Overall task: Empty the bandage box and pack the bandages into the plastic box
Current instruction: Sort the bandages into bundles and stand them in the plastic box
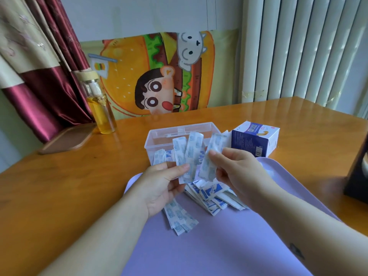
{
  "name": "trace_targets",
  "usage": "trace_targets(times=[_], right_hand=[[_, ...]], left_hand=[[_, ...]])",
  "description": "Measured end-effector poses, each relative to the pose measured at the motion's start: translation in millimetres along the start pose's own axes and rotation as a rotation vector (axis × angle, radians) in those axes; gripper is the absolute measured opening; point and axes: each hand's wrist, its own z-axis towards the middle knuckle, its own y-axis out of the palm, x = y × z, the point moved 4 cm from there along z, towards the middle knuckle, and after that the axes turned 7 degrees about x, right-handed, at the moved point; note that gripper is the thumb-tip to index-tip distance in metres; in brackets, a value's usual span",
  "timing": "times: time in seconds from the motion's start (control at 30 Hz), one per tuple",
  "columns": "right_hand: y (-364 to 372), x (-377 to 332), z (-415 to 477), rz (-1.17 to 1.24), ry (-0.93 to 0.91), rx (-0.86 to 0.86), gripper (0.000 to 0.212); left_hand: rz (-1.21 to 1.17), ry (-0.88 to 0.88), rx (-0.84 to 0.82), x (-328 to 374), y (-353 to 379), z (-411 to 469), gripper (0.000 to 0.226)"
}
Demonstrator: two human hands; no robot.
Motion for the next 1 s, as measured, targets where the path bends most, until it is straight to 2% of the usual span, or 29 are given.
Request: trace_targets(times=[0.07, 0.17, 0.33, 0.43, 0.47, 0.57, 0.63, 0.83, 0.87, 0.93, 0.97, 1.0], right_hand=[[4.0, -2.5, -0.4, -0.021, -0.075, 0.017, 0.031], [14.6, -4.4, 2.1, -0.031, -0.11, -0.049, 0.026], [33.3, -3.0, 6.5, 0.079, 0.031, -0.181, 0.016], [36.4, 2.6, 6.4, 0.142, 0.12, -0.286, 0.038], [36.7, 2.7, 4.7, 0.173, 0.144, -0.307, 0.037], [36.6, 6.2, 3.5, 0.222, 0.189, -0.323, 0.017], [35.9, 8.7, 5.3, 0.192, 0.173, -0.311, 0.014], [42.5, 4.1, 4.7, 0.145, 0.128, -0.341, 0.016], [43.6, 4.0, 5.1, 0.151, 0.142, -0.348, 0.023], [45.7, 4.6, 5.2, 0.193, 0.197, -0.374, 0.04], [46.2, 5.5, 4.9, 0.219, 0.224, -0.382, 0.042], [47.1, 6.0, 3.9, 0.243, 0.235, -0.393, 0.037]], left_hand=[[-0.025, 0.022, 0.014, 4.3, -6.6, -2.9, 0.011], [0.062, 0.069, -0.04, 7.5, -7.4, -9.5, 0.007], [0.149, 0.177, -0.053, 13.9, -8.2, -19.0, 0.012], [0.118, 0.214, -0.076, 17.3, -11.8, -22.9, 0.009], [0.108, 0.216, -0.09, 17.5, -12.4, -24.1, 0.01], [0.104, 0.205, -0.113, 15.8, -13.3, -26.6, 0.013], [0.156, 0.216, -0.11, 13.5, -14.4, -27.1, 0.016], [0.489, 0.364, -0.055, 12.0, -19.3, -25.6, 0.023], [0.527, 0.378, -0.05, 12.5, -19.9, -26.5, 0.024], [0.563, 0.402, -0.043, 14.4, -21.0, -28.8, 0.023], [0.559, 0.409, -0.041, 15.3, -21.3, -29.8, 0.022], [0.534, 0.406, -0.039, 16.0, -21.6, -31.0, 0.02]])
